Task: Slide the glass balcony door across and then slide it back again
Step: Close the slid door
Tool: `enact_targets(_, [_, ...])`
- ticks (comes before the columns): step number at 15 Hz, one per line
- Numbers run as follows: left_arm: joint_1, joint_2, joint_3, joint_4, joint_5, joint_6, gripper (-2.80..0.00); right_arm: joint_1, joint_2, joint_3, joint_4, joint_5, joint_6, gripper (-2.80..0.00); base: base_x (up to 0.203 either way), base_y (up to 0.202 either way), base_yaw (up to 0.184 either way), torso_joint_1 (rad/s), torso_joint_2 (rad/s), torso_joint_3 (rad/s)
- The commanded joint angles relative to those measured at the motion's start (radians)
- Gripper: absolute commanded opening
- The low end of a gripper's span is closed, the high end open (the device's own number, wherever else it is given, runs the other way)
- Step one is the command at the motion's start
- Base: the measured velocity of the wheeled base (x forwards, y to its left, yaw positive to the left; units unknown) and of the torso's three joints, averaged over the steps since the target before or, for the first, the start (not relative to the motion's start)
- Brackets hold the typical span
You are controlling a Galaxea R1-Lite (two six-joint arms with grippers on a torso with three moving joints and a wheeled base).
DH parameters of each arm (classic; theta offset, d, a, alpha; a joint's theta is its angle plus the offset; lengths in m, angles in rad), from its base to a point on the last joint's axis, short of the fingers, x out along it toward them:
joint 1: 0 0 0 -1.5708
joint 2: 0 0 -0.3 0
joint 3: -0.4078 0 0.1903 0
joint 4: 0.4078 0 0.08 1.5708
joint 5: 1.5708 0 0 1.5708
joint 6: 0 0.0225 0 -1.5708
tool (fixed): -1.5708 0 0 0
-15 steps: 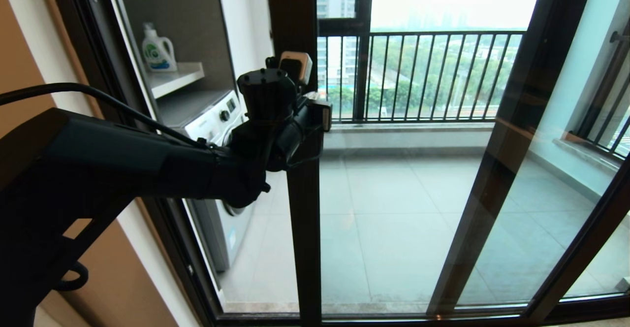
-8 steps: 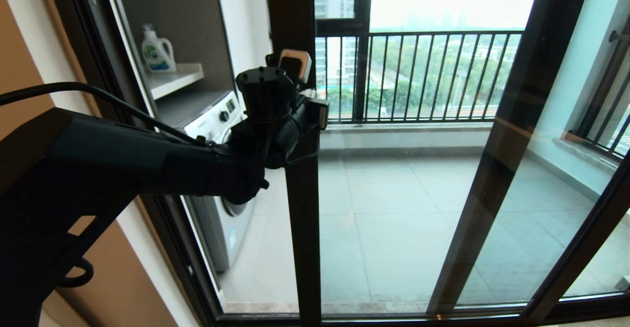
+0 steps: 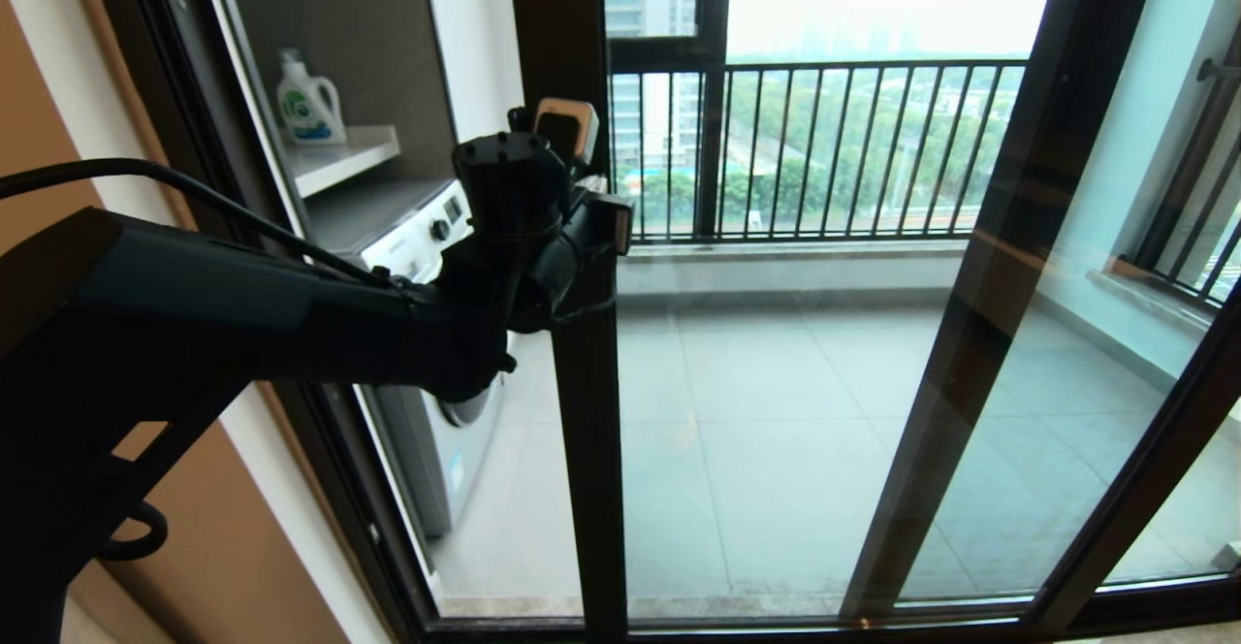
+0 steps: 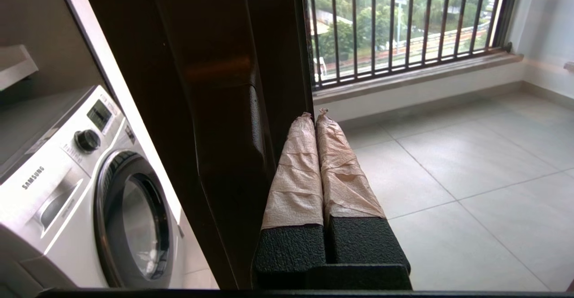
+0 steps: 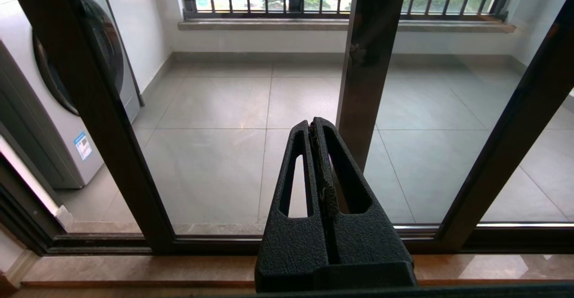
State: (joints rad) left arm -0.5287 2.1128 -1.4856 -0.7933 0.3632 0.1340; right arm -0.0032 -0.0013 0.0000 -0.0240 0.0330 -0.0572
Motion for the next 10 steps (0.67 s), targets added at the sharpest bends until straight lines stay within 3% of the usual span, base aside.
enact_targets(1, [0.010, -0.037, 0.059, -0.029, 0.006, 0.000, -2.80, 0.000, 0.001, 0.012, -0.001, 0.001, -0.001, -2.80, 0.000, 0.000, 0.000, 0.000, 0.00, 0.000])
enact_targets(10, [0.082, -0.144, 0.232, -0.118, -0.002, -0.009, -2.80, 0.000, 0.001, 0.012, -0.001, 0.001, -0.001, -2.80, 0.000, 0.000, 0.000, 0.000, 0.00, 0.000])
